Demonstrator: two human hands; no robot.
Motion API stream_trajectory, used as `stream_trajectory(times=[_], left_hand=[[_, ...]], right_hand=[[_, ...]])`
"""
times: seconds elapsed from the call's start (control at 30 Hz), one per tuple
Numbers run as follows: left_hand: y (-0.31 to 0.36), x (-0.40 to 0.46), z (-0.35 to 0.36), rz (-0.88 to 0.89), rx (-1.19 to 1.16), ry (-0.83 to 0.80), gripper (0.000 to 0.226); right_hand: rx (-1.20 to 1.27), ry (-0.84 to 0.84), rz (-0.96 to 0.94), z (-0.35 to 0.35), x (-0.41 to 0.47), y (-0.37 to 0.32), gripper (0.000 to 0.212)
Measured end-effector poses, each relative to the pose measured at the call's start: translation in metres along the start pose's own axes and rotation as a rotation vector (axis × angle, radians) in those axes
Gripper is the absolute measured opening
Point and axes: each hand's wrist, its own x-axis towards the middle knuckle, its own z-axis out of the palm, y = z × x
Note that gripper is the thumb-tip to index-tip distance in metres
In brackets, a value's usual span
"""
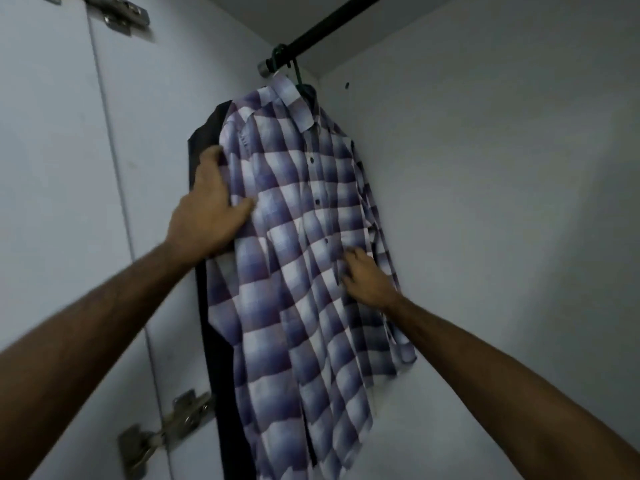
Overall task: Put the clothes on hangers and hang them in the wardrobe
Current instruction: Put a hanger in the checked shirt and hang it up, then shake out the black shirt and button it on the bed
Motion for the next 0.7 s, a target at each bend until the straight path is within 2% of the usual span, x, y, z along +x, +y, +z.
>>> stream_trajectory(times=[0.07,0.17,0.27,0.33,0.43,0.57,0.7], left_hand=[[-0.006,-0.031,0.002,-0.025,-0.007,-0.033,0.082],[-0.017,-0.081,-0.002,-0.024,0.120,-0.150,0.074],[-0.026,-0.127,-0.026,0.078,0.452,-0.227,0.059],[-0.028,-0.156,-0.054,0.171,0.657,-0.220,0.058],[-0.034,-0.193,-0.112,0.231,0.954,-0.179,0.061],[-0.033,-0.251,-0.210,0.076,1.177,-0.152,0.073],[-0.016,-0.325,-0.293,-0.111,1.321,-0.151,0.080]], right_hand=[[0.207,0.204,-0.034,-0.002,-0.028,-0.049,0.052],[0.214,0.361,-0.175,-0.006,-0.070,-0.127,0.056],[0.018,0.339,-0.365,-0.010,-0.103,-0.196,0.061],[-0.078,0.311,-0.490,-0.004,-0.117,-0.237,0.063],[-0.021,0.269,-0.575,0.010,-0.134,-0.298,0.066],[0.087,0.225,-0.659,0.028,-0.154,-0.374,0.080],[0.229,0.201,-0.826,0.038,-0.189,-0.454,0.086]])
